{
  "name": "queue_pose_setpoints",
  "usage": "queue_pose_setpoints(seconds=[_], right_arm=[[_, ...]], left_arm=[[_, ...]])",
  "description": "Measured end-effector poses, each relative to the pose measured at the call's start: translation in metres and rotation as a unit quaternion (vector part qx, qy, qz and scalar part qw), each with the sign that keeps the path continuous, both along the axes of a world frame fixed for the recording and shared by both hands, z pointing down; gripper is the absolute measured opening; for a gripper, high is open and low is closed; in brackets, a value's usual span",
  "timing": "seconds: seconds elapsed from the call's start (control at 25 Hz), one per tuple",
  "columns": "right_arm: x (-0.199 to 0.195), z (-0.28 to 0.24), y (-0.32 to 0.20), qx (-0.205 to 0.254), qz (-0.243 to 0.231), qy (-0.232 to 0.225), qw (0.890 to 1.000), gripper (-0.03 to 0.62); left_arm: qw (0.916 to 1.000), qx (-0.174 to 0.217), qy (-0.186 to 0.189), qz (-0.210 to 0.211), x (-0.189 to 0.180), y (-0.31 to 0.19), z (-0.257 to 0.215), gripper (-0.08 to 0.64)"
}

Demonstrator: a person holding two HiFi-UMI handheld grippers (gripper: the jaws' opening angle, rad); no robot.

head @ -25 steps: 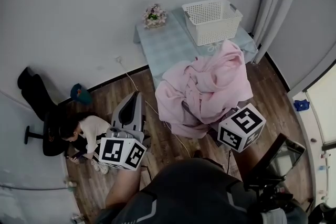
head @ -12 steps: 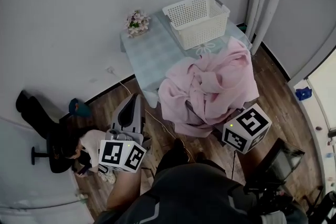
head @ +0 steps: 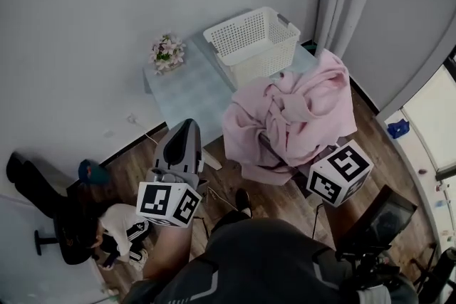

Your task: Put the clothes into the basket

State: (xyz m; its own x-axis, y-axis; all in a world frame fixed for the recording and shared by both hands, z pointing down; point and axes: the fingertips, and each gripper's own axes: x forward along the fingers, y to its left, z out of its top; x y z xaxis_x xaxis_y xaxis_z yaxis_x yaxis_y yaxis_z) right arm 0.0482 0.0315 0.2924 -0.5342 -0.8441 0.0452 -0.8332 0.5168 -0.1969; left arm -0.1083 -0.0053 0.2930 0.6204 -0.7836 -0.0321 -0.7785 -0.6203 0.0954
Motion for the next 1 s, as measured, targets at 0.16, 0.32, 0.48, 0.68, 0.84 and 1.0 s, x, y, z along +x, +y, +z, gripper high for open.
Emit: queue_pose_setpoints(seconds=[0.16, 0.32, 0.48, 0.68, 0.84, 1.0], right_arm=[[-0.006, -0.008, -0.035, 0.007, 0.01, 0.006, 1.0, 0.387], [-0.013, -0.017, -0.07, 0.008, 0.021, 0.015, 1.0, 0.387], [-0.016, -0.022, -0.102, 0.009, 0.037, 0.022, 0.999, 0.387], [-0.016, -0.023, -0.135, 0.005, 0.051, 0.028, 0.998, 0.387], [-0.006, -0.024, -0.158, -0.001, 0.055, 0.028, 0.998, 0.387], [0.018, -0.026, -0.181, 0.003, 0.05, 0.023, 0.998, 0.387]], left_arm=[[0.9999, 0.0, 0.005, 0.01, -0.004, -0.038, -0.004, 0.009], [0.9996, 0.012, 0.007, 0.024, -0.011, -0.075, -0.013, 0.009], [0.9991, 0.016, 0.016, 0.035, -0.016, -0.11, -0.018, 0.009], [0.9985, 0.012, 0.026, 0.047, -0.02, -0.146, -0.014, 0.009], [0.9982, 0.001, 0.034, 0.048, -0.014, -0.172, -0.006, 0.009], [0.9989, -0.003, 0.023, 0.041, 0.004, -0.19, -0.001, 0.009]])
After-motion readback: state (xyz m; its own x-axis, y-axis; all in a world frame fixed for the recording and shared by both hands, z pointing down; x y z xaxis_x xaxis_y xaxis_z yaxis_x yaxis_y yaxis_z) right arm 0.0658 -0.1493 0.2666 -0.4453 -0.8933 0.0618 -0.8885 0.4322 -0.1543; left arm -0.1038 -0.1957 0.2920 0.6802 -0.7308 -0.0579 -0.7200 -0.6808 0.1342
